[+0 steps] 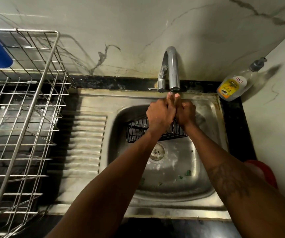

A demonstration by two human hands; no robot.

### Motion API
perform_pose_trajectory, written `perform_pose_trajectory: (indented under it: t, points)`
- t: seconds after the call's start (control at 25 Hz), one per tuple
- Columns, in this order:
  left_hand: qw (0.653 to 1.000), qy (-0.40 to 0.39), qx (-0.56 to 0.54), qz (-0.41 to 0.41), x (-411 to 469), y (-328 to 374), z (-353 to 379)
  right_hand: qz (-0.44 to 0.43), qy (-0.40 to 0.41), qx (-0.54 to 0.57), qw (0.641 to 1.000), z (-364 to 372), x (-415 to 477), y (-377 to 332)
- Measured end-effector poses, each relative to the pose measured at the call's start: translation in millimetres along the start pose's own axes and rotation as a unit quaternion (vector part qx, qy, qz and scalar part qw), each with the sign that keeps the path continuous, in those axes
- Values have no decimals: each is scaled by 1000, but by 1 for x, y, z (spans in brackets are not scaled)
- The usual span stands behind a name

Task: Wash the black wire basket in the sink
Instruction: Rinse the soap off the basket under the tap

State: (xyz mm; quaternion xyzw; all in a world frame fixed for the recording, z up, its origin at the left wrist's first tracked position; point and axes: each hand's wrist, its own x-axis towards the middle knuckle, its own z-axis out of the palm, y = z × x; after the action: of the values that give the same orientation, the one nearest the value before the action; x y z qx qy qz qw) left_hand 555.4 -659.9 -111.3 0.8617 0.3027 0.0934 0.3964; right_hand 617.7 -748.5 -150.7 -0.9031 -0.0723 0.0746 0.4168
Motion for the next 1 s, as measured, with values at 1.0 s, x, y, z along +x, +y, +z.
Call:
perform_pose_trajectory:
  t: [1.0]
  points:
    - [984,-56,165,41,17,-107,0,117,70,-55,989,-17,-3,-7]
